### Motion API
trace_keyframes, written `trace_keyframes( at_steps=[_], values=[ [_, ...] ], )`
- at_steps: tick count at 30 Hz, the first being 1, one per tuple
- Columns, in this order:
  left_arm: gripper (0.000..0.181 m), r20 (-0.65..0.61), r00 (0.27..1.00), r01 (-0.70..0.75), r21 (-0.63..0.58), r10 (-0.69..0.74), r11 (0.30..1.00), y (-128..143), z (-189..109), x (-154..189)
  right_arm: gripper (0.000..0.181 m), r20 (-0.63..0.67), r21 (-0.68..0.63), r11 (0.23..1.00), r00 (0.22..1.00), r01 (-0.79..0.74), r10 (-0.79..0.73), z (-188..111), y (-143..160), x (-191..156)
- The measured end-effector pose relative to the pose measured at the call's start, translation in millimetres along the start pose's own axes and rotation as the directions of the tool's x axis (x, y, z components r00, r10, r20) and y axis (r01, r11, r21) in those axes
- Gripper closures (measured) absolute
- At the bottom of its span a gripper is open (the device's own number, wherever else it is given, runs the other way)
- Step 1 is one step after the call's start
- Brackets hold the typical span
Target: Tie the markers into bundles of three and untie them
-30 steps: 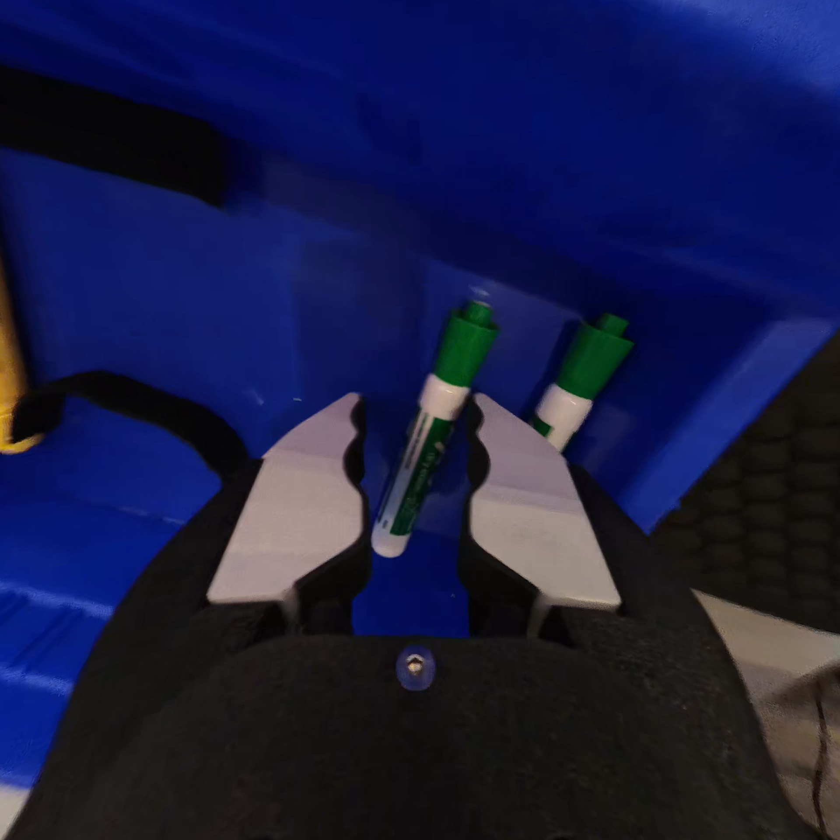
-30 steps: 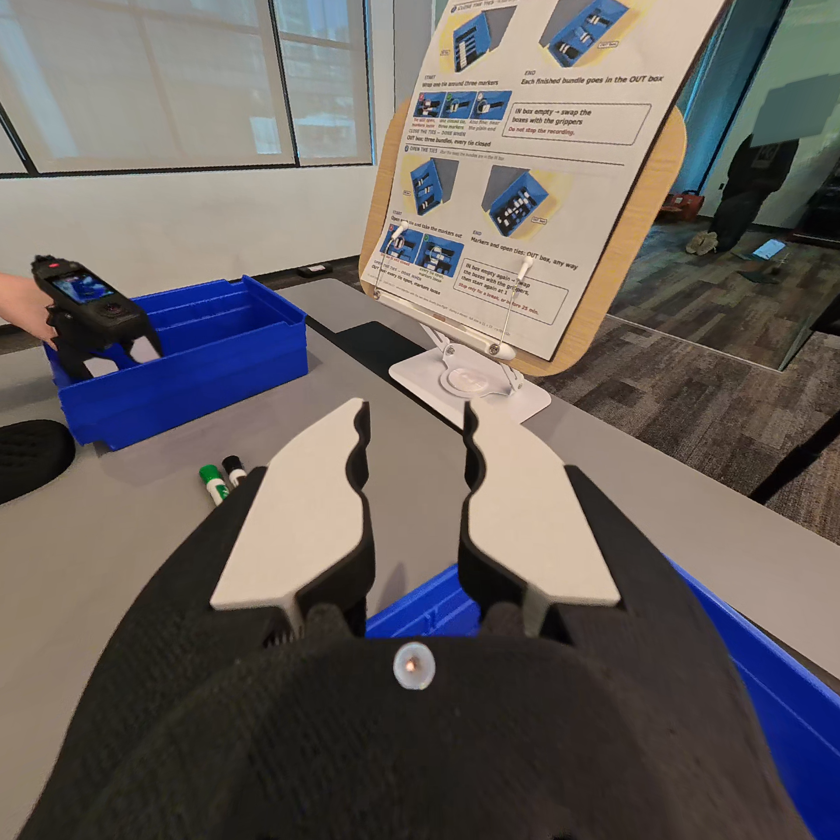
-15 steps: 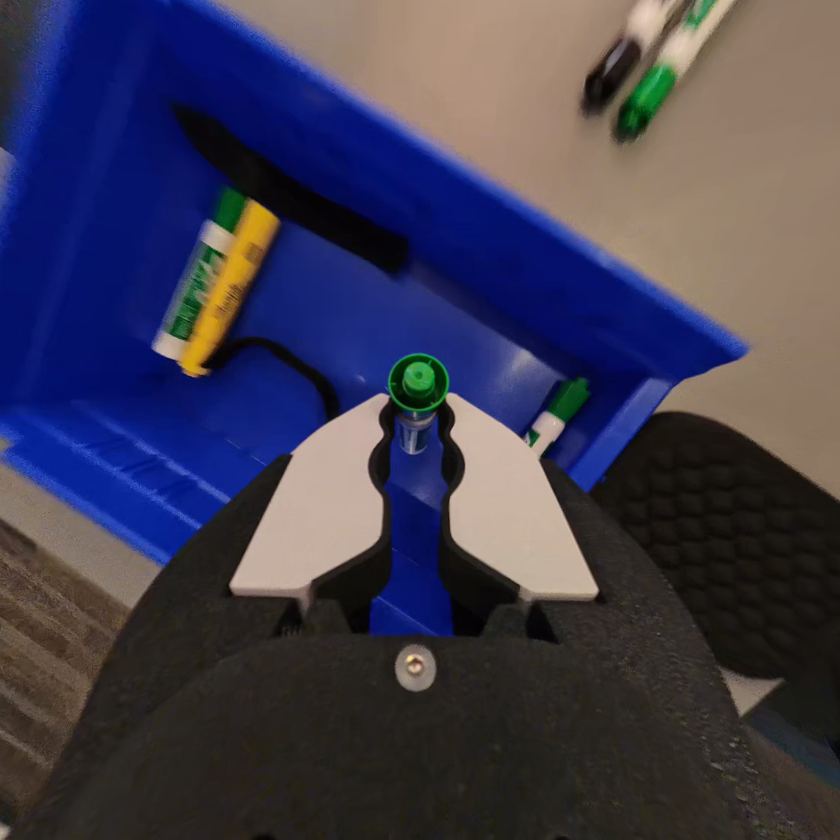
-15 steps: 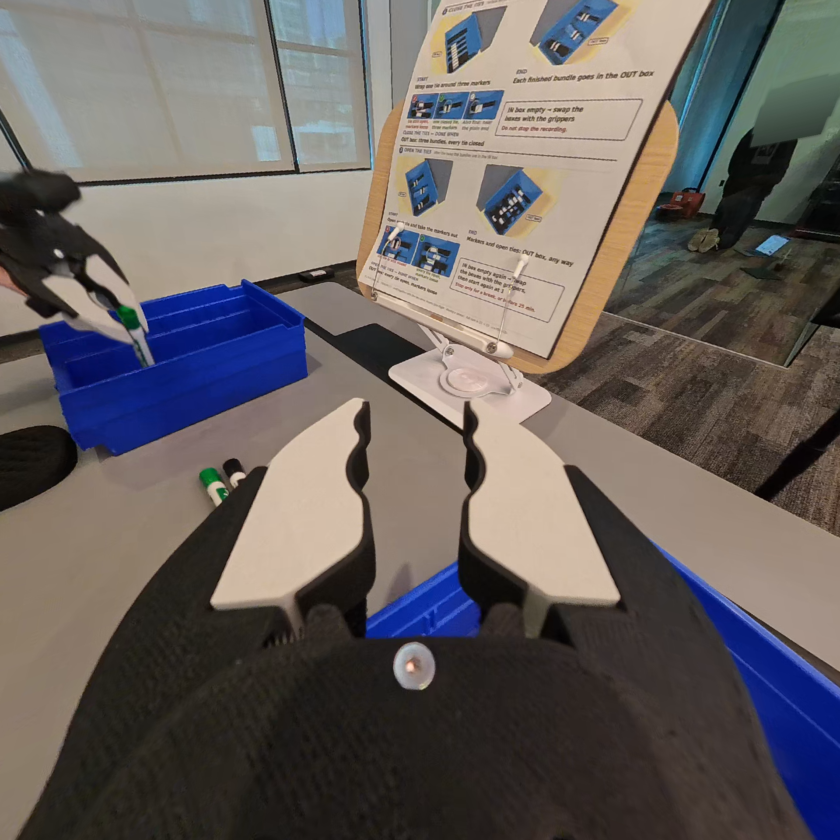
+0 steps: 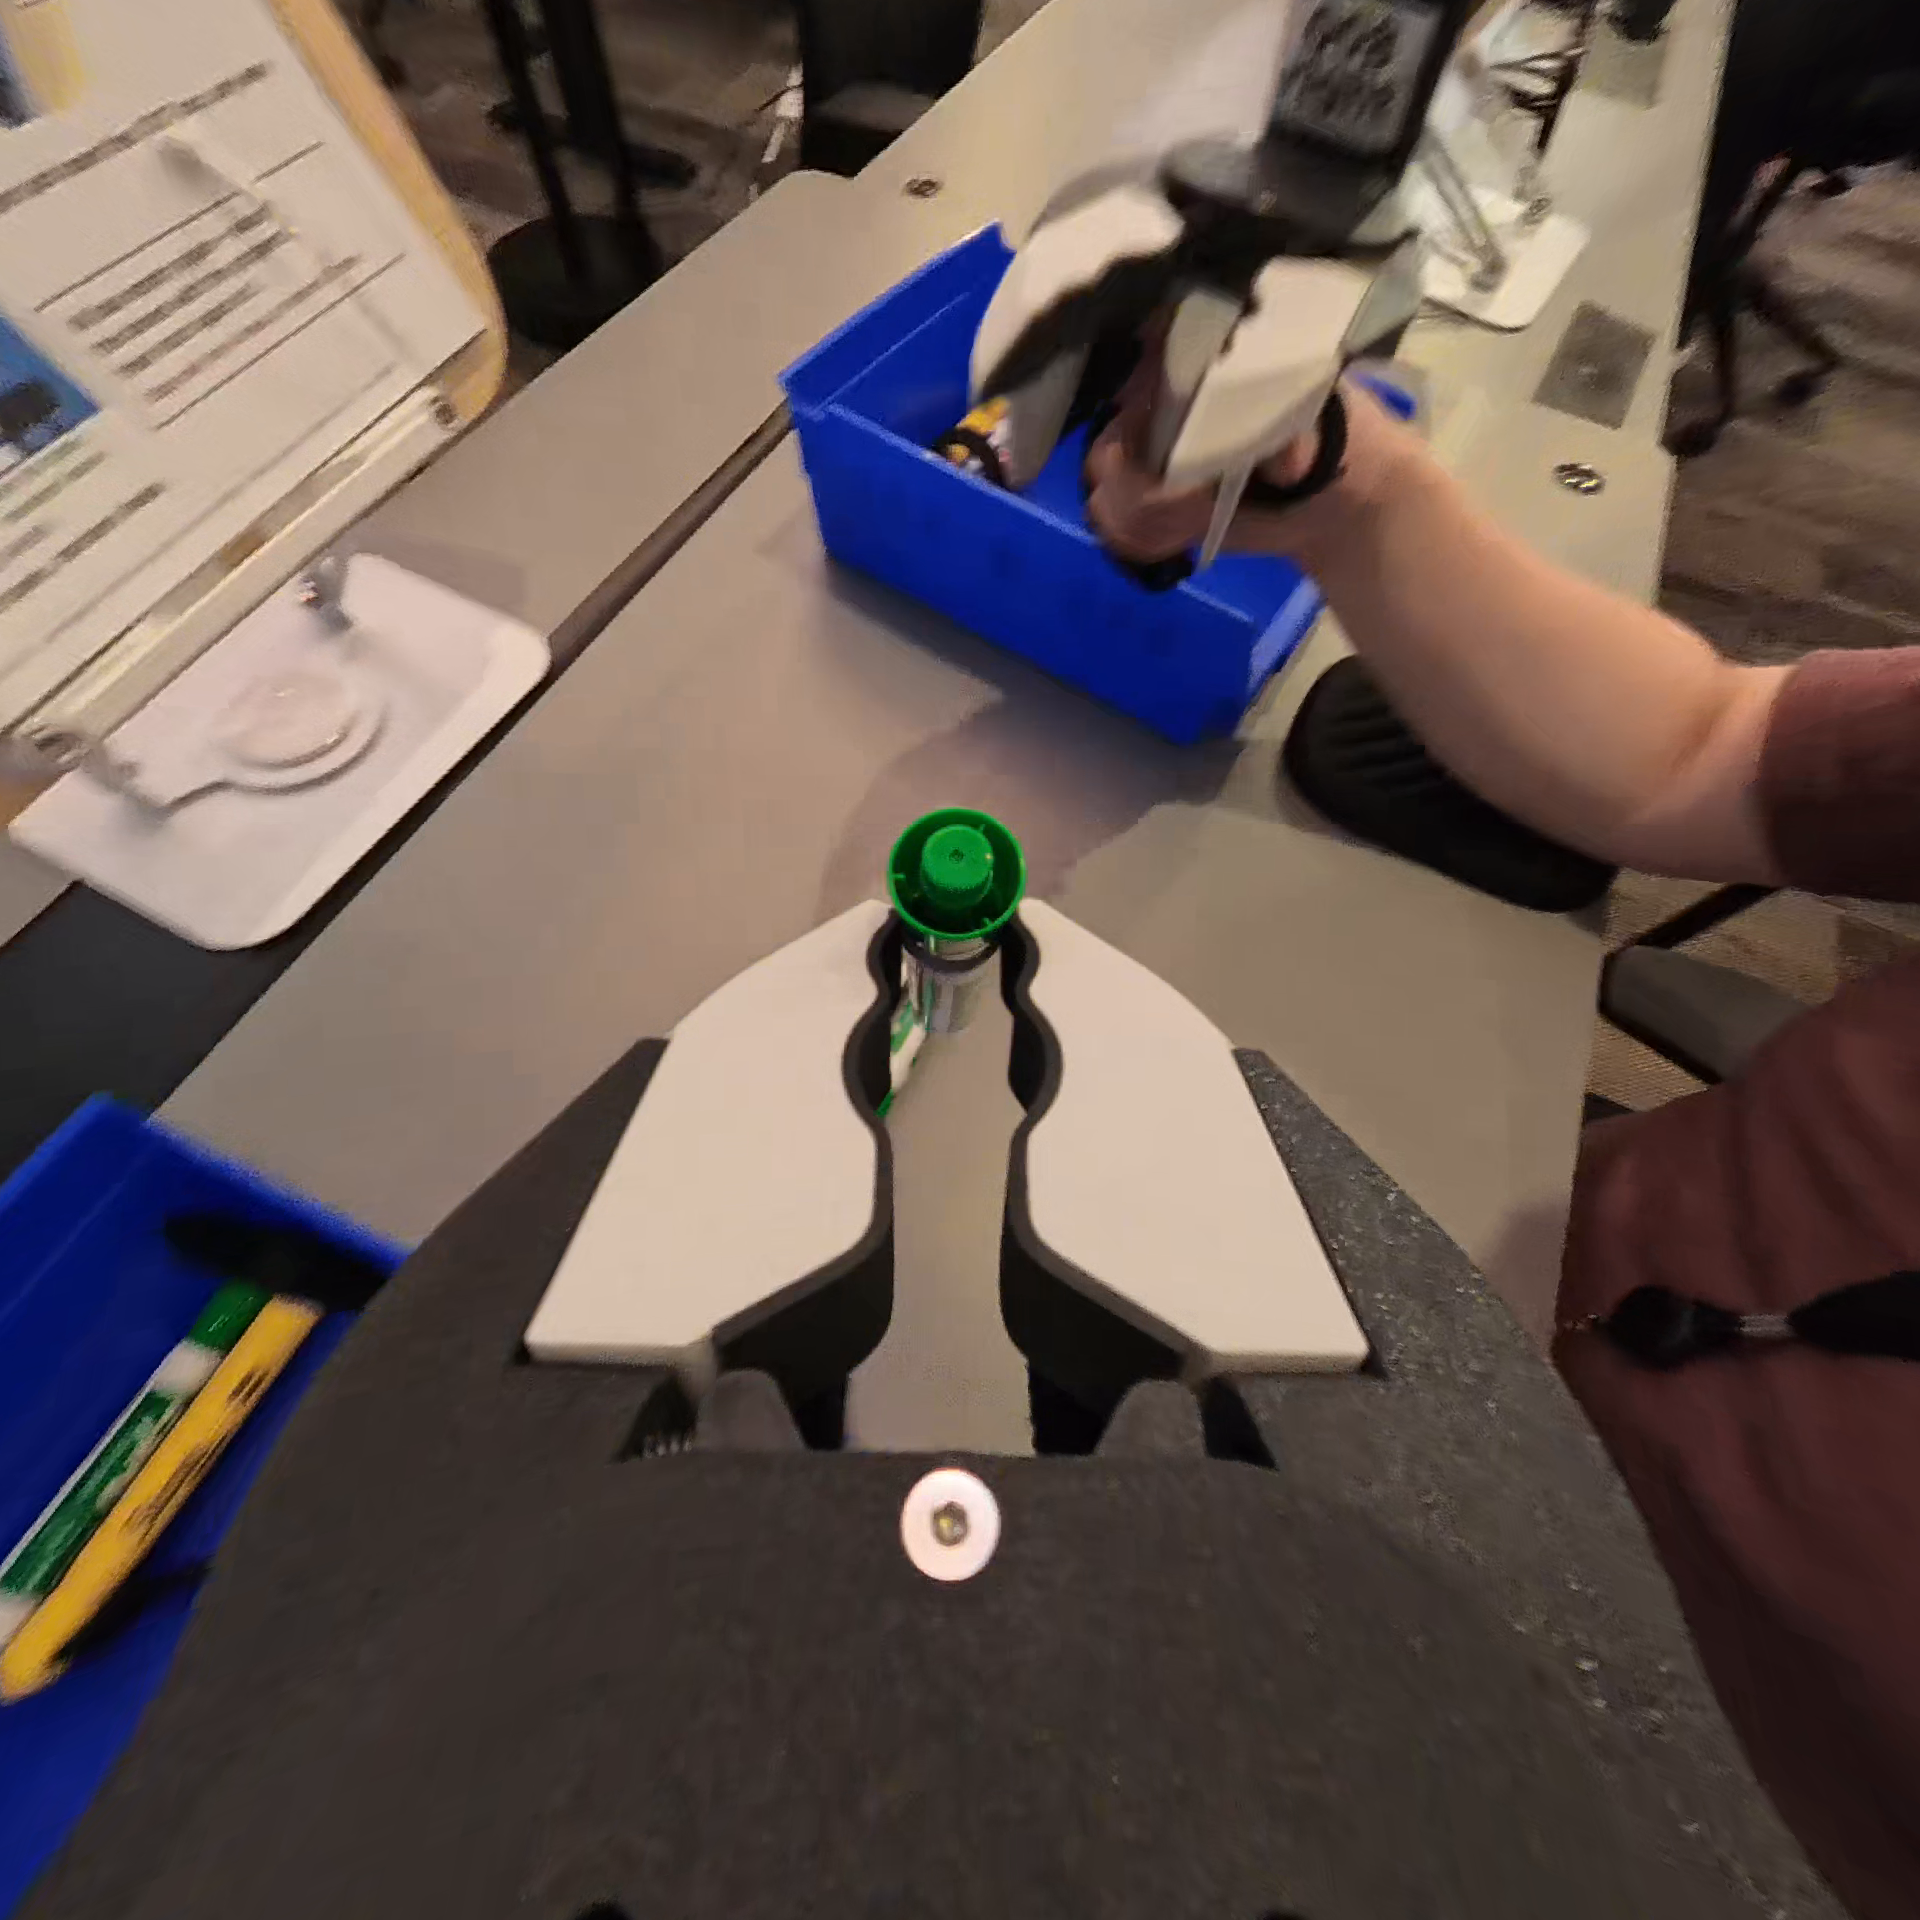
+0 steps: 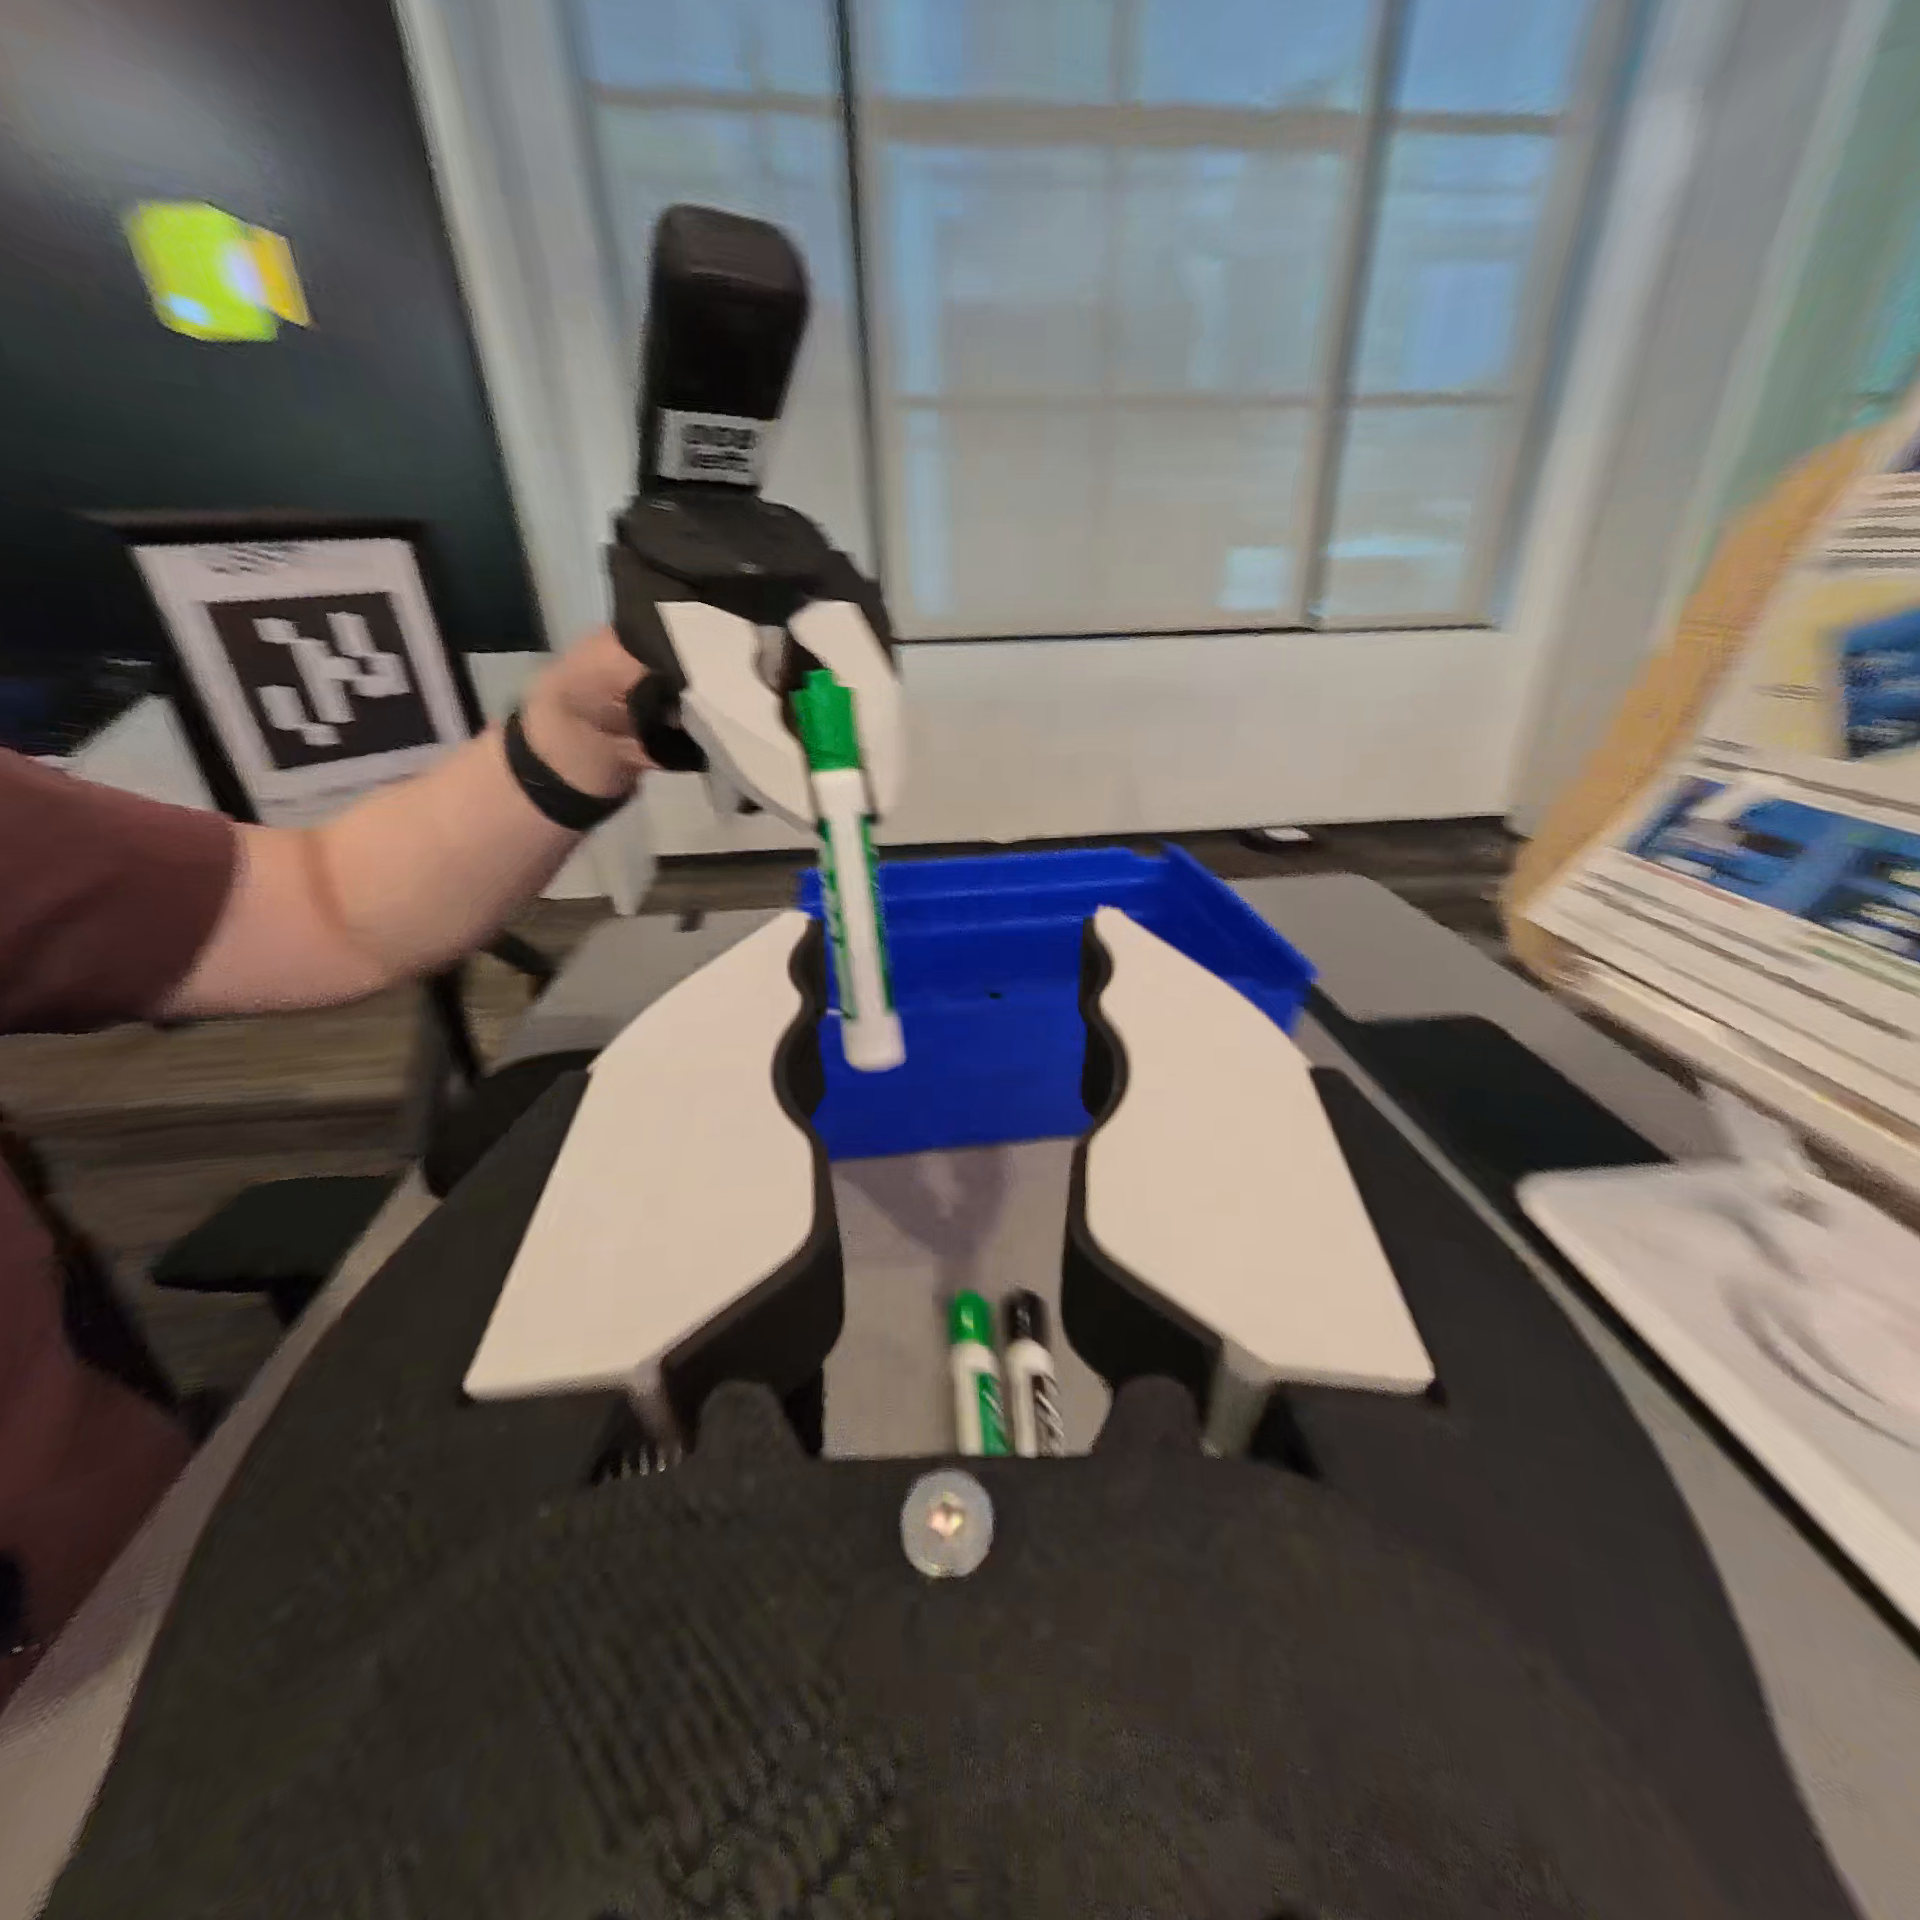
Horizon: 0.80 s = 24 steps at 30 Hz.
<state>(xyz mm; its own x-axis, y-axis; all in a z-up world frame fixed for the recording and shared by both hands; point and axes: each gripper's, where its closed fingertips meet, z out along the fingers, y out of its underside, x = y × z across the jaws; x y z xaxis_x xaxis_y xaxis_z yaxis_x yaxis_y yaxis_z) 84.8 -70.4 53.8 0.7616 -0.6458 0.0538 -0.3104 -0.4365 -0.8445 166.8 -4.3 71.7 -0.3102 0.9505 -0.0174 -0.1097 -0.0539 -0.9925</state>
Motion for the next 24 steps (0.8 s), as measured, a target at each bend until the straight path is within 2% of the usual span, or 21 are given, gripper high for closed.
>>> trace_keyframes(
  at_steps=[4, 7, 9, 10, 11, 12, 13, 14, 17, 19, 21, 24],
  values=[
    [0.164, -0.069, 0.997, -0.017, 0.029, 0.019, 0.999, -14.4, 24.4, 14.3, 0.126, 0.144, 0.005, 1.0, 0.989, -0.023, 0.023, 39.4, 24.0, -29.7],
    [0.164, -0.122, 0.992, -0.009, 0.068, 0.018, 0.998, -22.2, 33.7, 23.5, 0.126, 0.191, -0.09, 0.996, 0.981, -0.023, 0.04, 58.8, 50.8, -41.9],
    [0.164, -0.17, 0.985, 0.007, 0.073, 0.006, 0.997, -21.1, 37.1, 29.2, 0.16, 0.209, -0.153, 0.988, 0.978, 0.018, 0.015, 63.9, 65.5, -46.1],
    [0.163, -0.19, 0.982, 0.011, 0.064, 0.001, 0.998, -17.6, 38.1, 30.7, 0.161, 0.211, -0.179, 0.983, 0.978, 0.033, 0.005, 64.4, 71.0, -46.3],
    [0.154, -0.183, 0.983, 0.015, 0.062, -0.003, 0.998, -13.6, 38.4, 28.3, 0.161, 0.215, -0.22, 0.975, 0.977, 0.039, 0.01, 63.5, 77.4, -46.2],
    [0.136, -0.152, 0.988, 0.015, 0.054, -0.007, 0.998, -7.7, 37.7, 22.0, 0.161, 0.228, -0.282, 0.959, 0.973, 0.043, 0.023, 60.9, 86.2, -46.9],
    [0.121, -0.107, 0.994, 0.013, 0.033, -0.009, 0.999, 1.2, 35.0, 13.1, 0.161, 0.222, -0.362, 0.931, 0.974, 0.05, 0.035, 57.2, 98.2, -45.0],
    [0.117, -0.048, 0.999, 0.003, 0.004, -0.003, 1.0, 12.5, 29.6, 1.6, 0.161, 0.192, -0.455, 0.888, 0.981, 0.066, 0.026, 52.7, 112.8, -38.8],
    [0.121, 0.195, 0.979, -0.042, -0.123, 0.066, 0.992, 54.5, -2.9, -46.0, 0.161, 0.151, -0.698, 0.705, 0.988, 0.126, -0.026, 38.2, 160.9, -28.1],
    [0.126, 0.379, 0.917, -0.022, -0.269, 0.127, 0.963, 89.6, -35.7, -87.1, 0.161, 0.169, -0.794, 0.592, 0.986, 0.135, 0.001, 34.2, 189.4, -33.3],
    [0.131, 0.462, 0.876, 0.047, -0.372, 0.141, 0.927, 120.6, -63.0, -114.9, 0.161, 0.176, -0.858, 0.495, 0.984, 0.136, 0.034, 32.2, 214.8, -38.4],
    [0.136, 0.494, 0.866, 0.155, -0.41, 0.076, 0.899, 151.5, -83.1, -138.7, 0.16, 0.179, -0.914, 0.379, 0.982, 0.147, 0.051, 26.1, 242.2, -41.3]
  ],
)
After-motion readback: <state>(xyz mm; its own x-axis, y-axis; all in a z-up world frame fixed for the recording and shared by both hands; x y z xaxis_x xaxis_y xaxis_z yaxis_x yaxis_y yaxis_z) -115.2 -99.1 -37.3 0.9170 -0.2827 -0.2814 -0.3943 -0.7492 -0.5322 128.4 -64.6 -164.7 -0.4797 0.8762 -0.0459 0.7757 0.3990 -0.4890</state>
